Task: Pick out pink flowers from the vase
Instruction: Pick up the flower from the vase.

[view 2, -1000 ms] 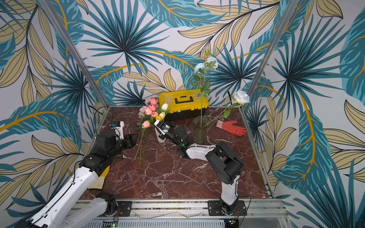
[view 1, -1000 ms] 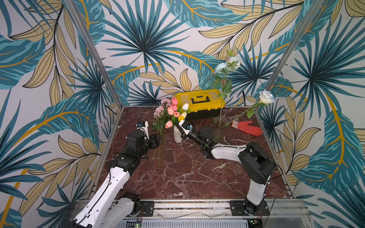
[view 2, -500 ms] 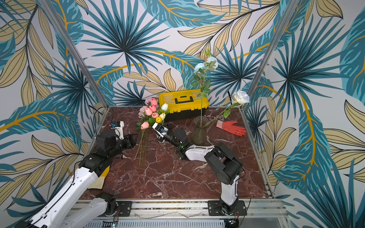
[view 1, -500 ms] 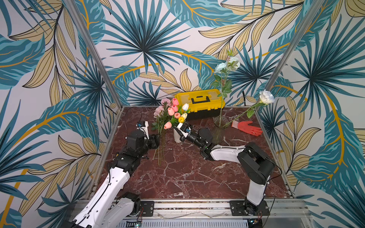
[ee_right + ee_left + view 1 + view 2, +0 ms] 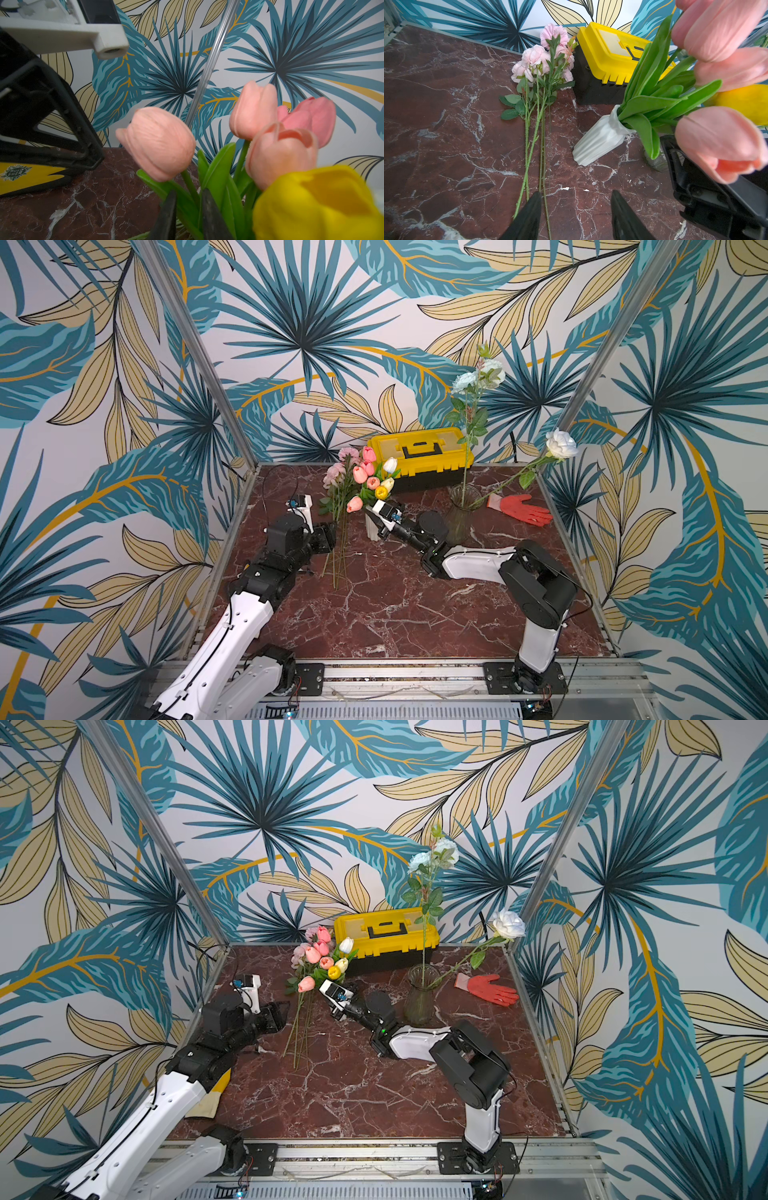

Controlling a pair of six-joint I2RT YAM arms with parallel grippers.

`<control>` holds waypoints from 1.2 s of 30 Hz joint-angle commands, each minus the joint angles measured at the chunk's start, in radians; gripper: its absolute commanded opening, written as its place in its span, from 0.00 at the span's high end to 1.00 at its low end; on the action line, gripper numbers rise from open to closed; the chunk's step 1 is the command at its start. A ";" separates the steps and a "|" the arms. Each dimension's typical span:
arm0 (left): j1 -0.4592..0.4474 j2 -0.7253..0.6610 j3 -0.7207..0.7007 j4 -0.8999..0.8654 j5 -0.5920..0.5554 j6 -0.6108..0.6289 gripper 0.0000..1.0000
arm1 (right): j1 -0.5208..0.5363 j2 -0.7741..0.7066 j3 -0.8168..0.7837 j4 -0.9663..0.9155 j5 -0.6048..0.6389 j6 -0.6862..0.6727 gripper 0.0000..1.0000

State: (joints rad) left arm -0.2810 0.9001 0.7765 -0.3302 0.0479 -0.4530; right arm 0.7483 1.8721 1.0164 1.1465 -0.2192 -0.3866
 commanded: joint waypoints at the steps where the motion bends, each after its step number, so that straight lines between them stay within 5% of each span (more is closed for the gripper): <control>1: -0.004 -0.018 -0.019 0.017 -0.007 0.016 0.45 | 0.008 -0.008 -0.013 0.035 -0.018 -0.005 0.77; 20: -0.004 -0.015 -0.020 0.022 -0.005 0.017 0.45 | 0.014 0.021 0.021 0.013 0.062 -0.059 0.72; 36: -0.005 -0.017 0.004 0.025 0.039 0.051 0.45 | 0.015 -0.033 0.005 0.003 0.050 -0.051 0.91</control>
State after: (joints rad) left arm -0.2810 0.9001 0.7765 -0.3286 0.0612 -0.4324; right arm 0.7574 1.8755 1.0321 1.1515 -0.1642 -0.4442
